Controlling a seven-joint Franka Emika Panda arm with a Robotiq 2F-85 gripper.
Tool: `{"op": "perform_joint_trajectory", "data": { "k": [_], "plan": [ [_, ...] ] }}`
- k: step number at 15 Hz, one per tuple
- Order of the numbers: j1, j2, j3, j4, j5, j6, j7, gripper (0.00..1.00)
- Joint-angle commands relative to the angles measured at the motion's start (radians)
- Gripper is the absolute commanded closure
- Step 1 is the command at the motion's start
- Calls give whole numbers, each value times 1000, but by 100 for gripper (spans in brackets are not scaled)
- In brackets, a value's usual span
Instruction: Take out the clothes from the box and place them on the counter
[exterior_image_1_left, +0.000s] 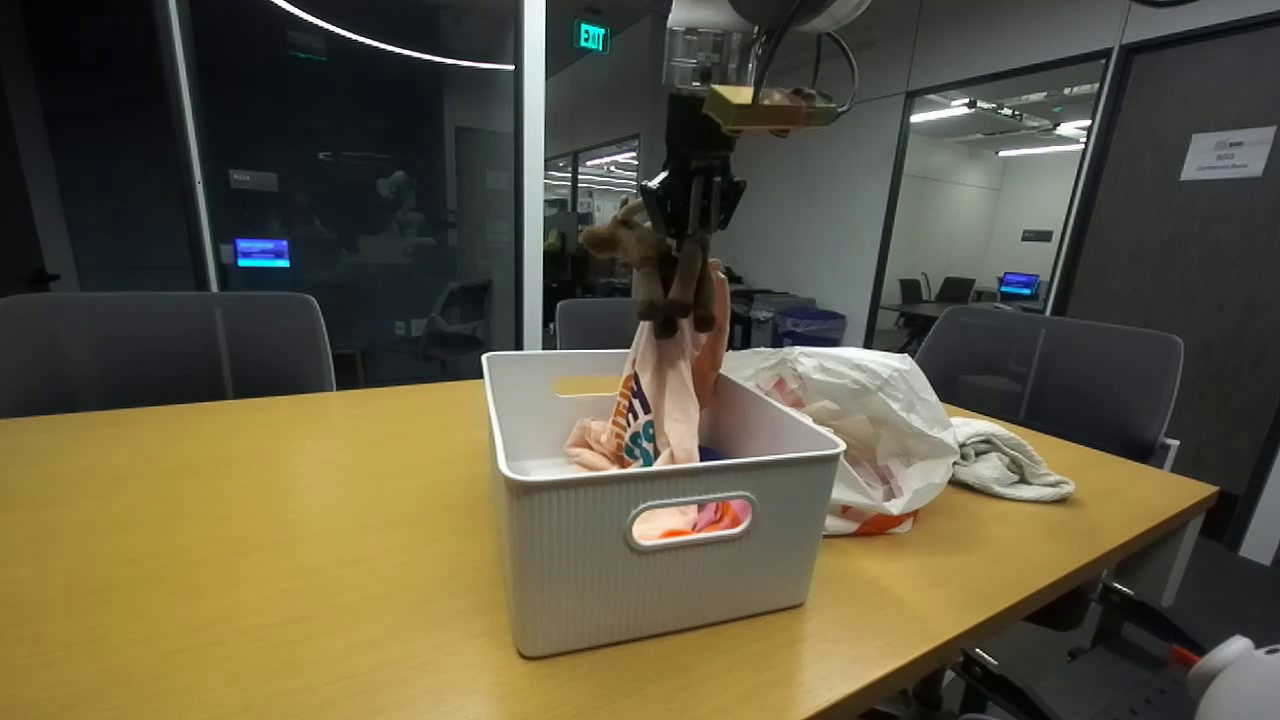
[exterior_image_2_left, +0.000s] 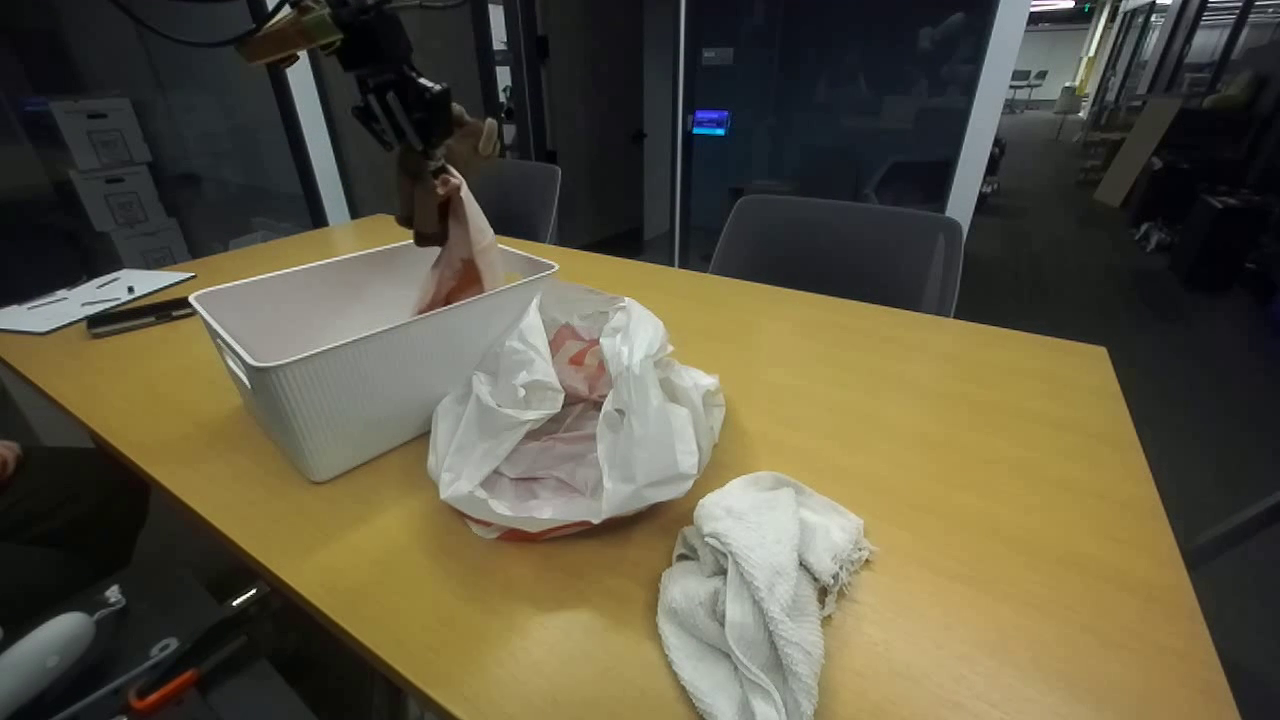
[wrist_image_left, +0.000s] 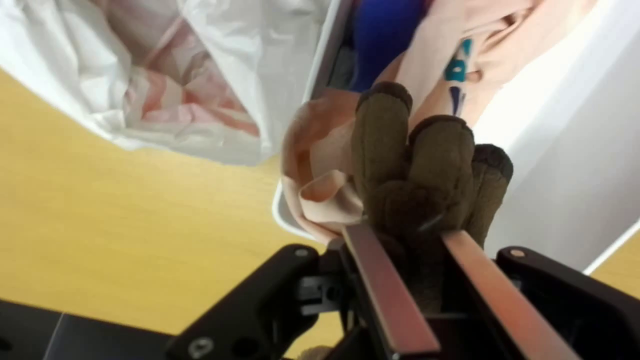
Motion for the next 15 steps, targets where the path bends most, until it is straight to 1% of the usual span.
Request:
{"op": "perform_joint_trajectory", "data": {
  "k": [1,3,4,5,6,7,9,10,12,13,15],
  "plan": [
    [-33,-68,18,-79,277,31,-173,92],
    [-38,-74,14,-92,441,11,-274,92],
    [-41,-72,12,-97,512,-7,-306,61],
    [-46,-70,11,-103,558,-17,-328,60],
    [-51,-60,9,-111,586,-21,-354,54],
    [-57,-52,8,-119,603,-32,-374,45],
    [-74,-19,4,-142,576,-45,-377,29],
    [-80,5,3,-154,575,-44,-389,23],
    [-90,41,3,-167,575,-46,-405,6],
    [-93,58,5,-169,577,-46,-414,1],
    [-92,84,16,-160,588,-55,-449,0]
  ]
}}
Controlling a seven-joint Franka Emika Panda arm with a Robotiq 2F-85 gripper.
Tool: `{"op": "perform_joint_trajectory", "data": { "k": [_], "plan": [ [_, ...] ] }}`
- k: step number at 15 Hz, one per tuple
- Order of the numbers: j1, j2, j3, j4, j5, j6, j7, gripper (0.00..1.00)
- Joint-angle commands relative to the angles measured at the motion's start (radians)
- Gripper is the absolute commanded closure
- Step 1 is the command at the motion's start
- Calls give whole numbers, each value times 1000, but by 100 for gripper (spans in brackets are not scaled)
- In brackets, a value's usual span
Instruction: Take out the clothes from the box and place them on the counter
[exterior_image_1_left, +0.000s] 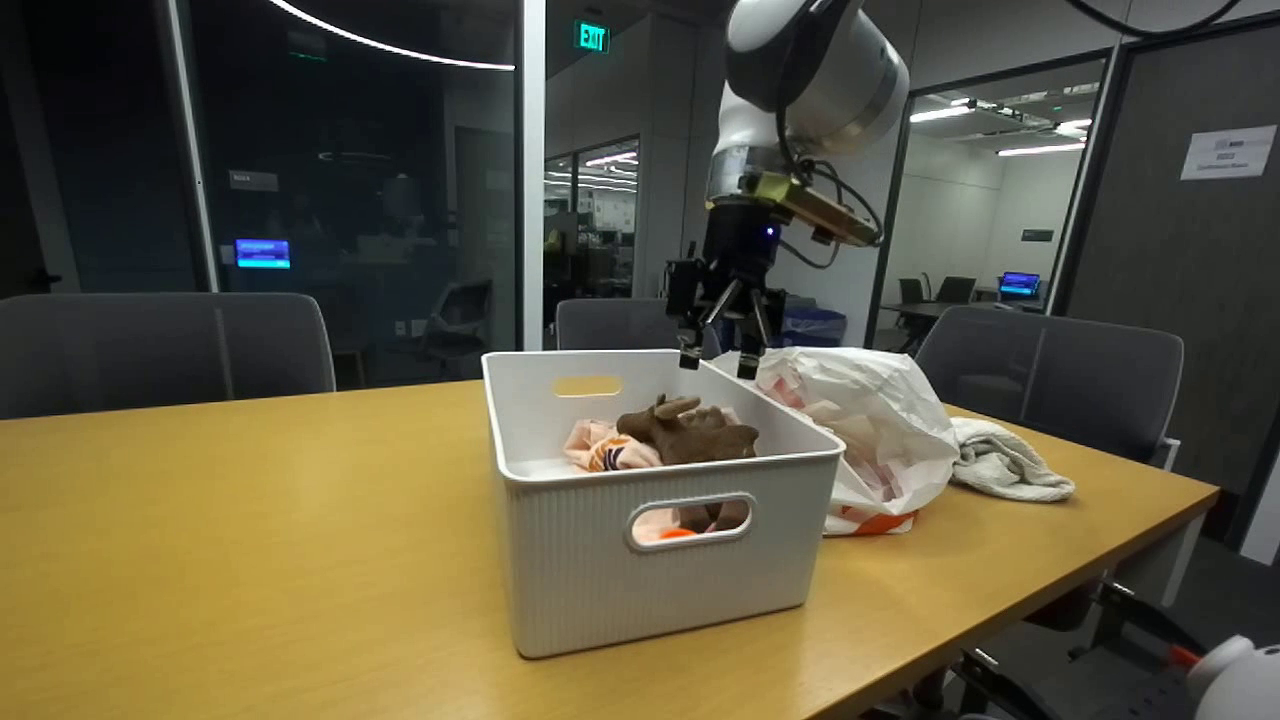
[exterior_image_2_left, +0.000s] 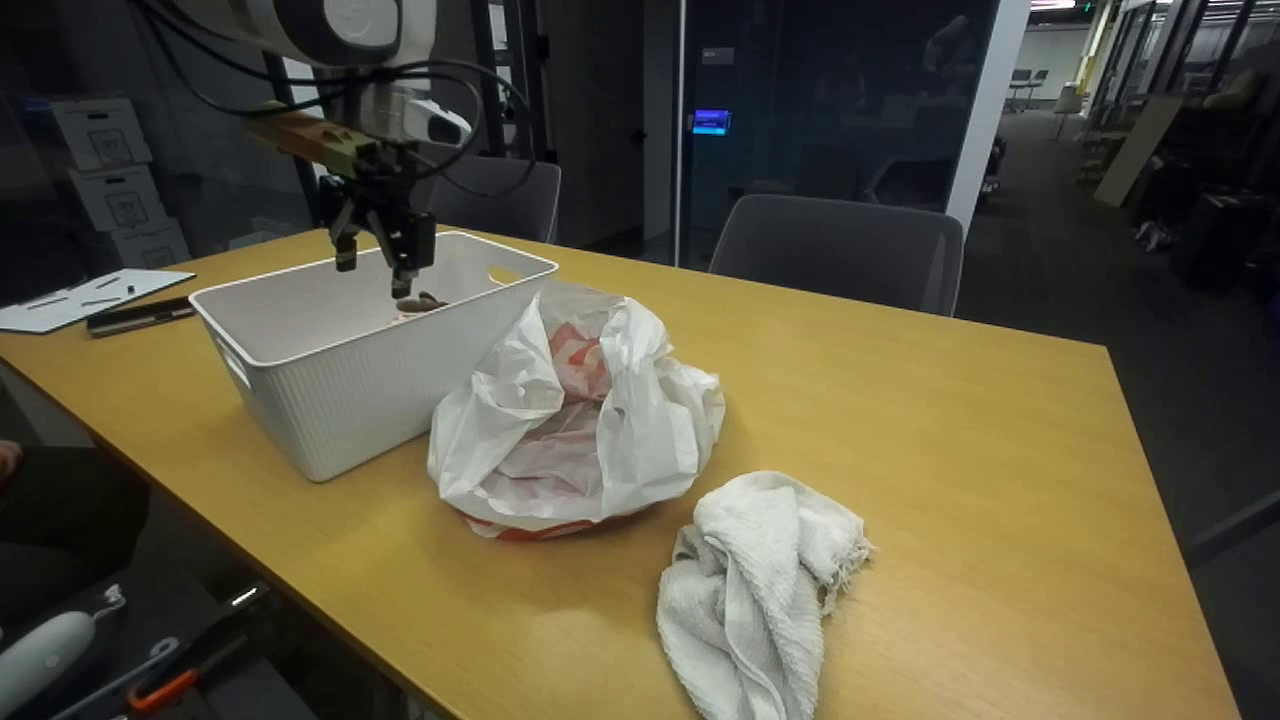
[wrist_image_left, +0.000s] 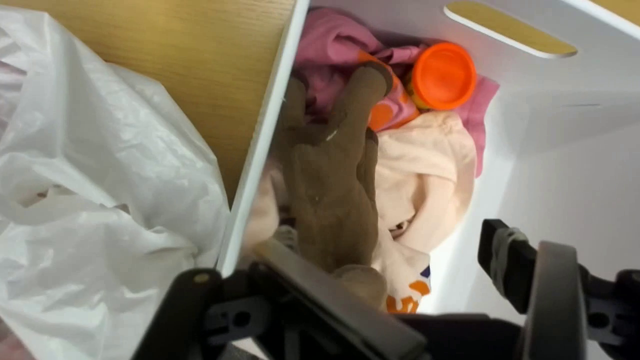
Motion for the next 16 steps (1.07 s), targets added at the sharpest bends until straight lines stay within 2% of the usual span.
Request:
{"op": "perform_joint_trajectory", "data": {
  "k": [1,4,11,12,13,16],
  "plan": [
    [0,35,24,27,11,-25,-61,0],
    [5,67,42,40,-4,-28,-87,0],
    [-4,122,33,11,-128,-17,-98,0],
    [-3,127,33,11,-141,-15,-98,25],
    [-2,125,36,13,-147,-13,-105,25],
    [2,115,39,15,-168,-1,-102,48]
  ]
}}
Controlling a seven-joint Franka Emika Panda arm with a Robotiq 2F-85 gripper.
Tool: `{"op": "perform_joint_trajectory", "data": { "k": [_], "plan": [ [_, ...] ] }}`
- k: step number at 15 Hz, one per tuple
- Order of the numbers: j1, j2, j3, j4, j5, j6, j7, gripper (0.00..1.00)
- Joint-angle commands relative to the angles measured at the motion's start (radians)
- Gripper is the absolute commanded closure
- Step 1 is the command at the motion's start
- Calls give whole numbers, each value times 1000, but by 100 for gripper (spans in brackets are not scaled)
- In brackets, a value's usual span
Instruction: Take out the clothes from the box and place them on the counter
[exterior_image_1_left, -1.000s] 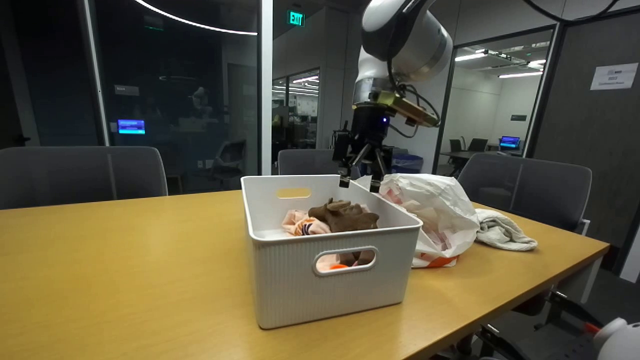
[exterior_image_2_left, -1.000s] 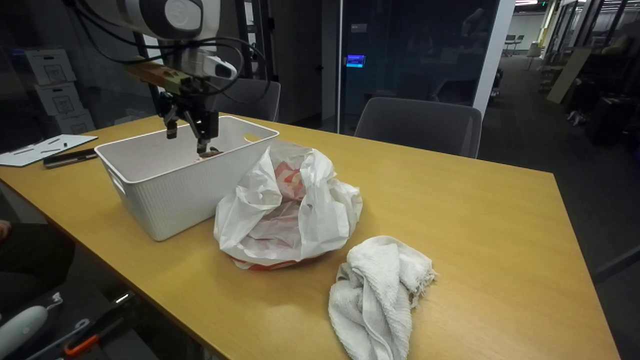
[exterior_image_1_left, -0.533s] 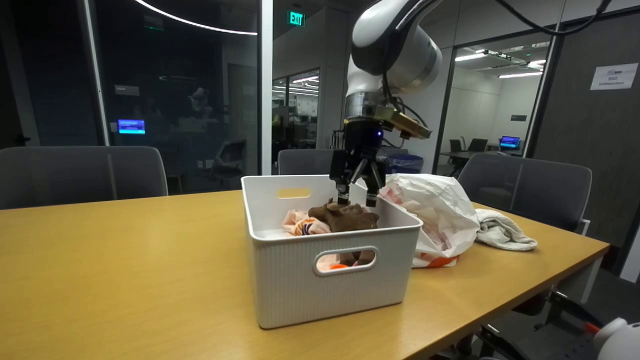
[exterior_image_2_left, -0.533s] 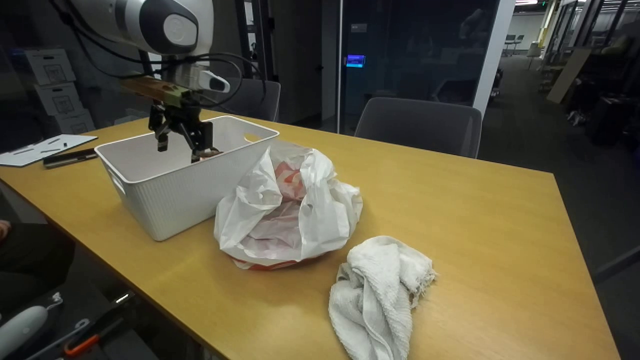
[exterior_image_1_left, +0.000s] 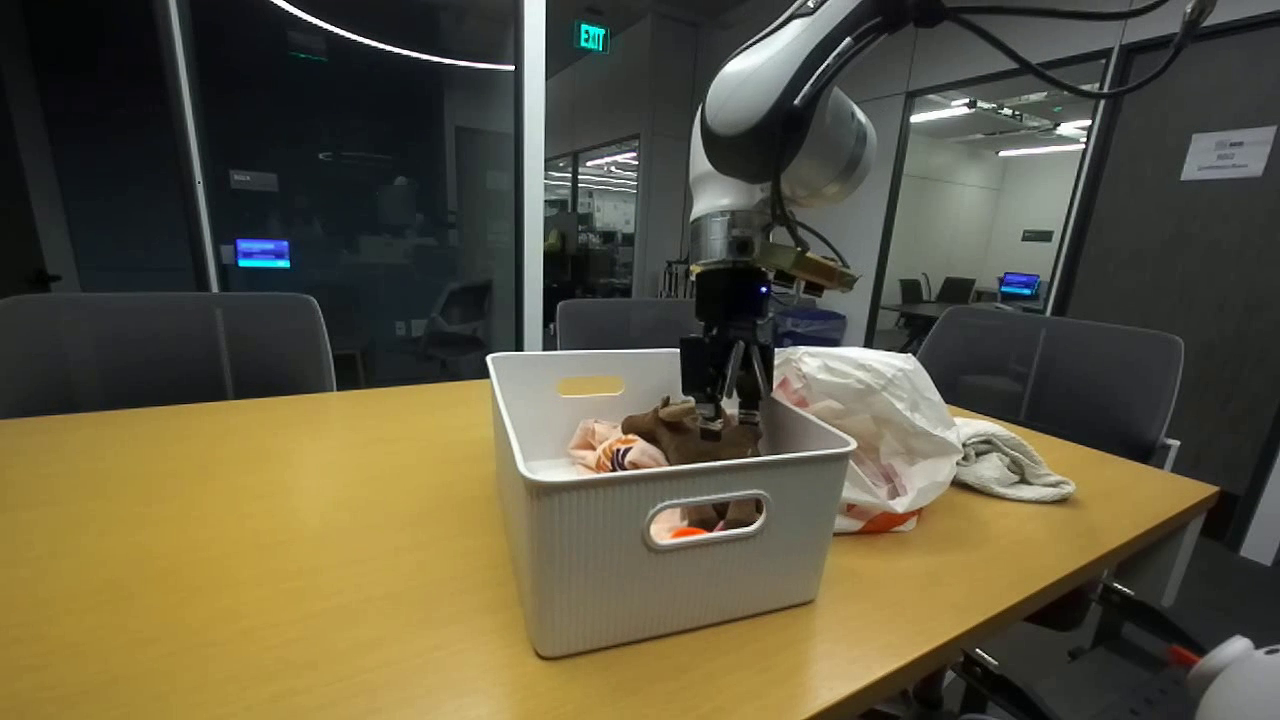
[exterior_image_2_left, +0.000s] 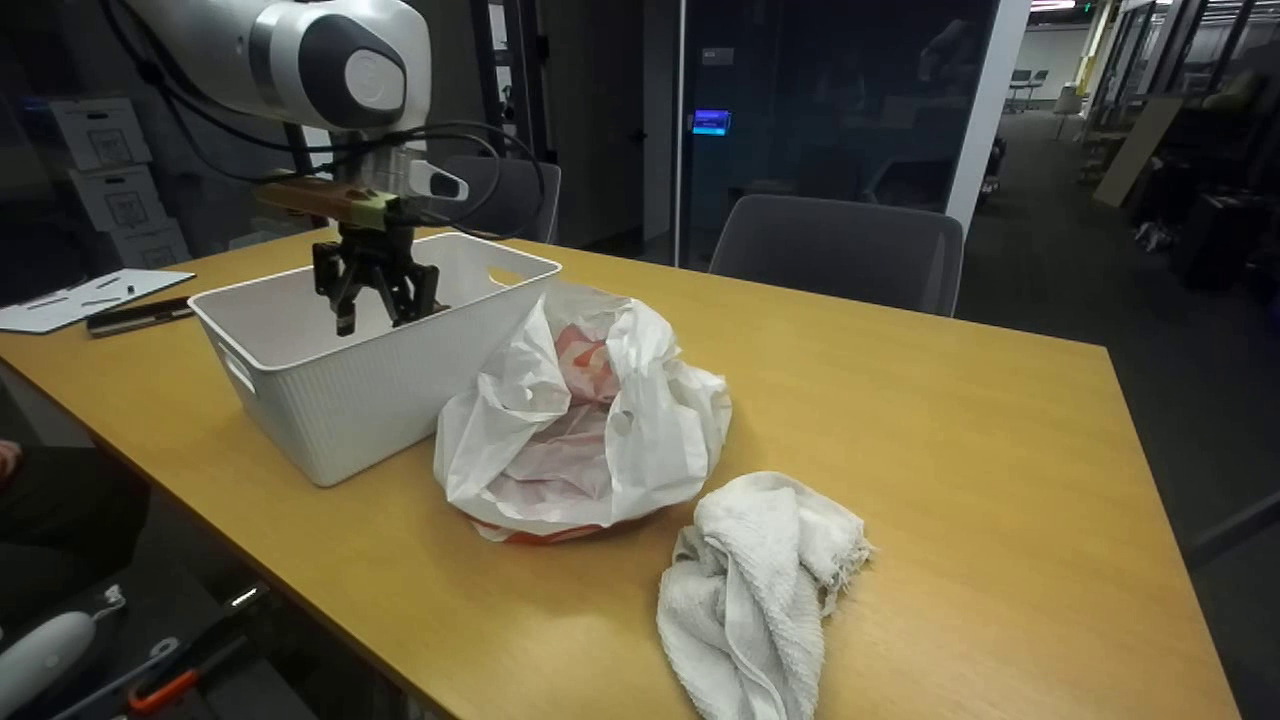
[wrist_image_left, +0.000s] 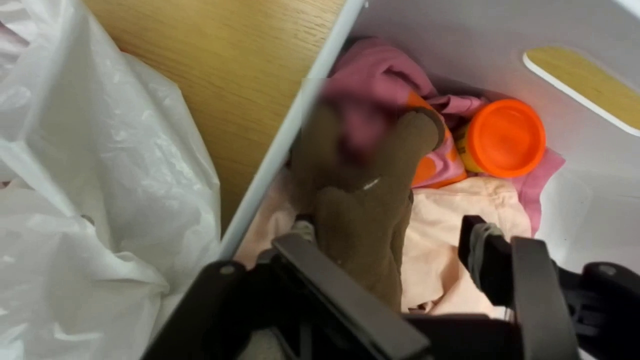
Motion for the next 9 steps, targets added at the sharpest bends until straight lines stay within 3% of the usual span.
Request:
{"op": "perform_joint_trajectory", "data": {
  "k": [1,6,9],
  "plan": [
    [0,-5,0,5,-40,2,-9,56],
    [0,-13,-13,-9,-113,23,31,96],
    [-6,-28,-6,0,-69,27,20,100]
  ]
}}
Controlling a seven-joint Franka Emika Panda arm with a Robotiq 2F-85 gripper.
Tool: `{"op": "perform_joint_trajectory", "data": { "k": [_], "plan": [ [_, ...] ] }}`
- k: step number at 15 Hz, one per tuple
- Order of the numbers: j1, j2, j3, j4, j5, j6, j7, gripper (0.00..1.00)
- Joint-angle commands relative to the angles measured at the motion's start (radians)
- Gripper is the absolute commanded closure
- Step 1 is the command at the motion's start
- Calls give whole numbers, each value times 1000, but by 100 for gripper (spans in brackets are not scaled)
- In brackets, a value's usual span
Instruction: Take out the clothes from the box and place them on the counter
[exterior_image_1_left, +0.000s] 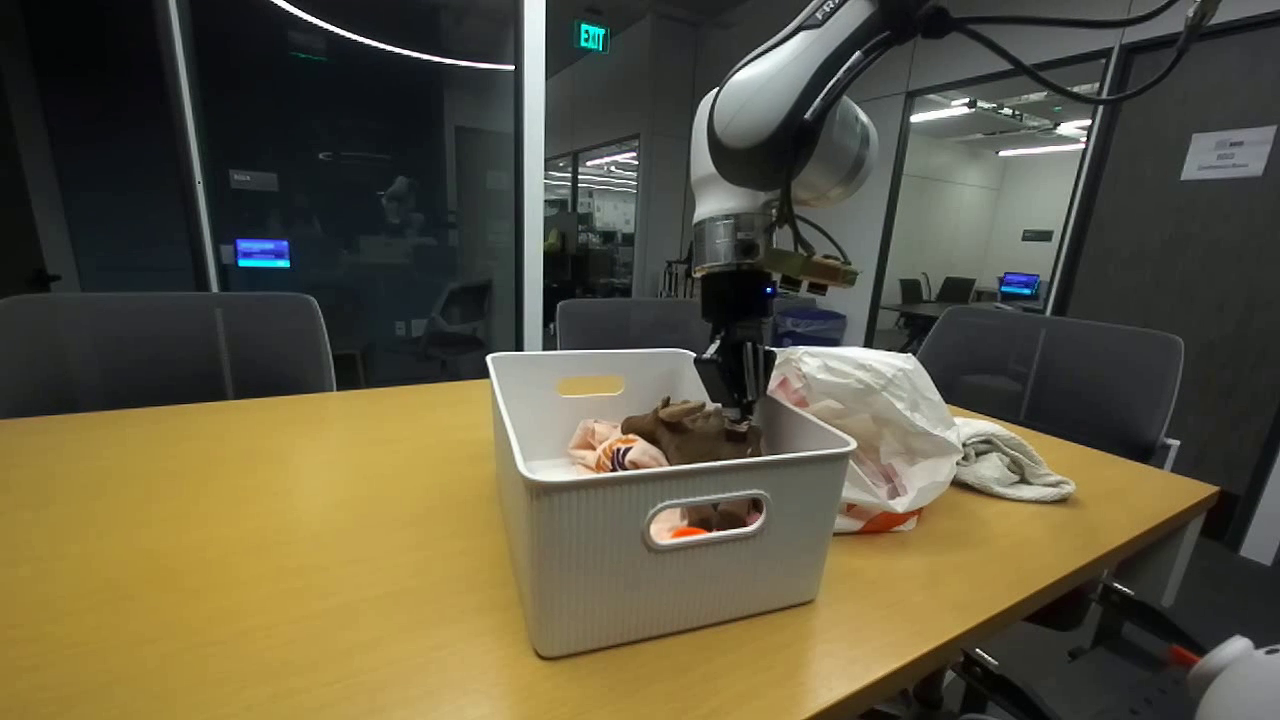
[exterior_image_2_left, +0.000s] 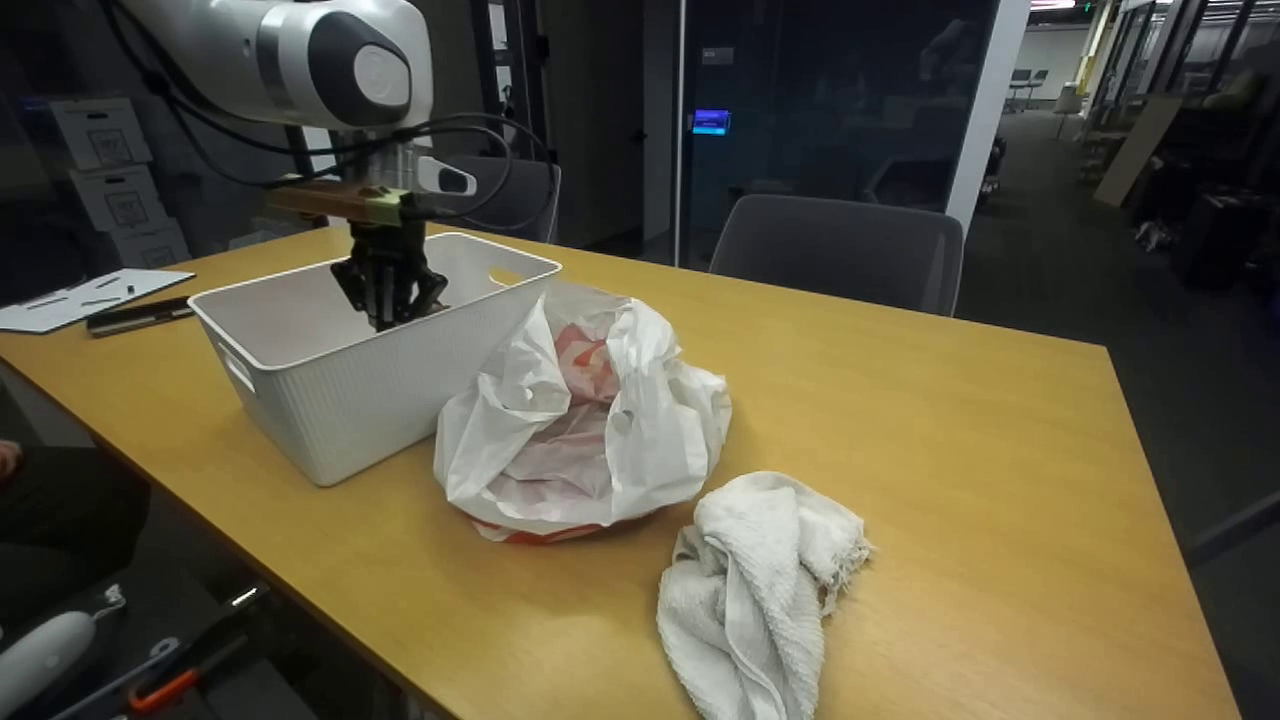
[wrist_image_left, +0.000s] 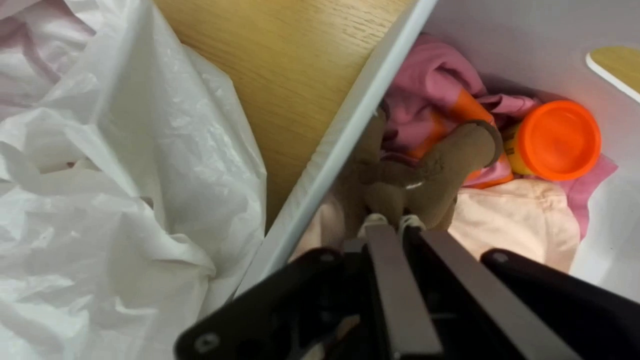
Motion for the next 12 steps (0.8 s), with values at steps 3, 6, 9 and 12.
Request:
{"op": "perform_joint_trajectory", "data": {
  "k": [3,6,9,12],
  "plan": [
    [-5,-77,31,13,124,50,-39,97],
    [18,-168,37,8,69,127,28,96],
    [24,-245,37,2,-69,164,129,96],
    [6,-325,41,-21,-188,204,251,97]
  ]
}}
